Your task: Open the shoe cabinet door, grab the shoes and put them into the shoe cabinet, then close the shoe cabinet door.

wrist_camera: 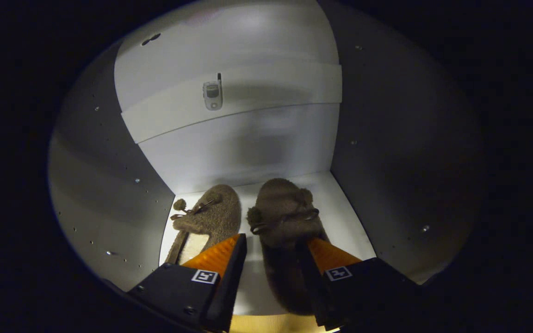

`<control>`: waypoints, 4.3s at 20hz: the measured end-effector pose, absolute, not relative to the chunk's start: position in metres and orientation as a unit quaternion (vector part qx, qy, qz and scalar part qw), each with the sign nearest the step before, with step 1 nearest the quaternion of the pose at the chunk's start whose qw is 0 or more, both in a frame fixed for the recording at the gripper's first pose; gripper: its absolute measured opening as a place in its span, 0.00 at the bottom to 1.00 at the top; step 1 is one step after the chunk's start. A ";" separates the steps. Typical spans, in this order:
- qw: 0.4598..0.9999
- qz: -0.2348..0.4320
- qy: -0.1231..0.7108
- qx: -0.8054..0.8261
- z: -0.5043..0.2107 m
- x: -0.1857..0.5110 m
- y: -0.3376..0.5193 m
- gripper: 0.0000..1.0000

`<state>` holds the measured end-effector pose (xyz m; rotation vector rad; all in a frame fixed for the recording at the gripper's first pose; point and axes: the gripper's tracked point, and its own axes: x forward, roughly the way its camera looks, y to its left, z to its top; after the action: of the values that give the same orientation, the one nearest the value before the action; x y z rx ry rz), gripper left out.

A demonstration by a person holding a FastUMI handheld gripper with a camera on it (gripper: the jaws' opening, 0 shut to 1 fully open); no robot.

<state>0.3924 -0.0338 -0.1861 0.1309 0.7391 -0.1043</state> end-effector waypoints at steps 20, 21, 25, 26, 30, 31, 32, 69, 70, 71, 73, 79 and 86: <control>0.996 0.039 0.073 0.033 -0.012 0.149 0.025 0.98; 0.996 0.048 0.067 0.037 -0.008 0.131 0.026 0.98; 0.994 0.082 0.054 0.047 0.007 0.055 0.016 0.97; 0.993 0.089 0.060 0.048 0.007 0.036 0.010 0.97; 0.989 0.114 0.074 0.061 0.007 -0.034 -0.023 0.97; 0.989 0.117 0.076 0.058 0.006 -0.048 -0.033 0.97; 0.989 0.119 0.075 0.054 0.006 -0.059 -0.042 0.97; 0.997 0.038 0.070 0.025 -0.034 -0.023 -0.132 0.98; 0.996 0.039 0.071 0.030 -0.035 -0.019 -0.121 0.98; 0.996 0.040 0.074 0.033 -0.039 -0.014 -0.110 0.98; 0.996 0.042 0.076 0.037 -0.041 -0.006 -0.088 0.98; 0.993 0.076 0.077 0.038 -0.051 0.023 -0.013 0.98; 0.992 0.097 0.070 0.045 -0.054 0.046 0.040 0.98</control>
<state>0.0457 0.0405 -0.0539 0.0900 0.1396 0.1942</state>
